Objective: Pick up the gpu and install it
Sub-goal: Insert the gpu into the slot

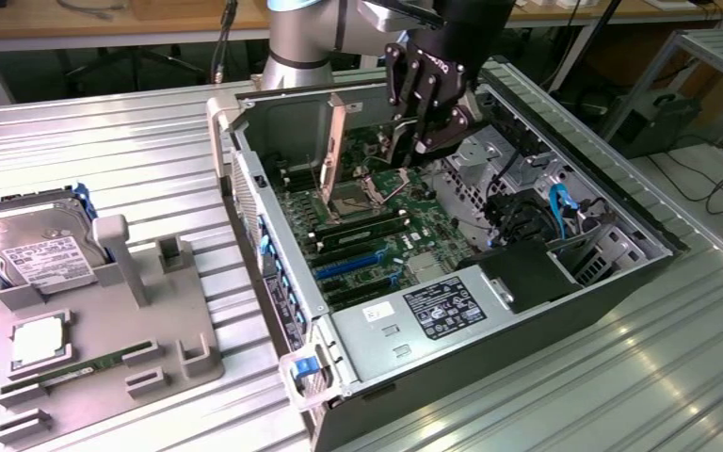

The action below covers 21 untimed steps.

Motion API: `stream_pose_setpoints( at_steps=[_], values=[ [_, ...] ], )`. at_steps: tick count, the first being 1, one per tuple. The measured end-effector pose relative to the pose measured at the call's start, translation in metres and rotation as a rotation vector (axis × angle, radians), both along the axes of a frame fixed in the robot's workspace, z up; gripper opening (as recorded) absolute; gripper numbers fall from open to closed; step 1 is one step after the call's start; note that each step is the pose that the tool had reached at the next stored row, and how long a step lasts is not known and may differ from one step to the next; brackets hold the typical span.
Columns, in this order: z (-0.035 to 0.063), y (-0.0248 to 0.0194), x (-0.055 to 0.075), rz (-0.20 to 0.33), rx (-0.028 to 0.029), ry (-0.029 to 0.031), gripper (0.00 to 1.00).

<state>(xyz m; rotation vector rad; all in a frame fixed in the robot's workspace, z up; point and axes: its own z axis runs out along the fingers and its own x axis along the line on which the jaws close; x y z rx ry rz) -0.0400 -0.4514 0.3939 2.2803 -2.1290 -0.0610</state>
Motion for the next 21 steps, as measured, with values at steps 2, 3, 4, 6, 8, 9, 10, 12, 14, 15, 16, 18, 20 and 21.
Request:
stream_pose_setpoints(
  at_steps=[2, 3, 4, 6, 8, 9, 10, 12, 14, 15, 16, 18, 20, 21],
  values=[
    [-0.0004, 0.0000, 0.0000, 0.000, 0.0000, 0.0000, 0.28],
    [-0.0007, 0.0000, 0.0000, 0.000, 0.0000, 0.0000, 0.28],
    [-0.0011, 0.0000, 0.0000, 0.000, 0.0000, 0.0000, 0.28],
    [-0.0018, 0.0000, 0.0000, 0.000, 0.0000, -0.0001, 0.28],
    [-0.0031, 0.0000, 0.0000, 0.000, 0.0000, 0.0000, 0.28],
    [-0.0034, 0.0000, 0.0000, 0.000, 0.0000, 0.0000, 0.28],
    [-0.0037, 0.0000, 0.0000, 0.000, 0.0000, 0.0000, 0.28],
    [-0.0043, 0.0000, 0.0000, 0.000, 0.0001, 0.0000, 0.28],
    [-0.0050, 0.0000, 0.0000, 0.000, 0.0001, 0.0000, 0.28],
    [-0.0054, 0.0000, 0.0000, 0.000, 0.0001, -0.0001, 0.28],
    [-0.0057, 0.0000, 0.0000, 0.000, 0.0001, -0.0001, 0.28],
    [-0.0065, 0.0000, 0.0000, 0.000, 0.0000, 0.0000, 0.28],
    [-0.0078, 0.0000, 0.0000, 0.000, 0.0001, 0.0000, 0.28],
    [-0.0084, 0.0000, 0.0000, 0.000, 0.0001, 0.0000, 0.28]
  ],
)
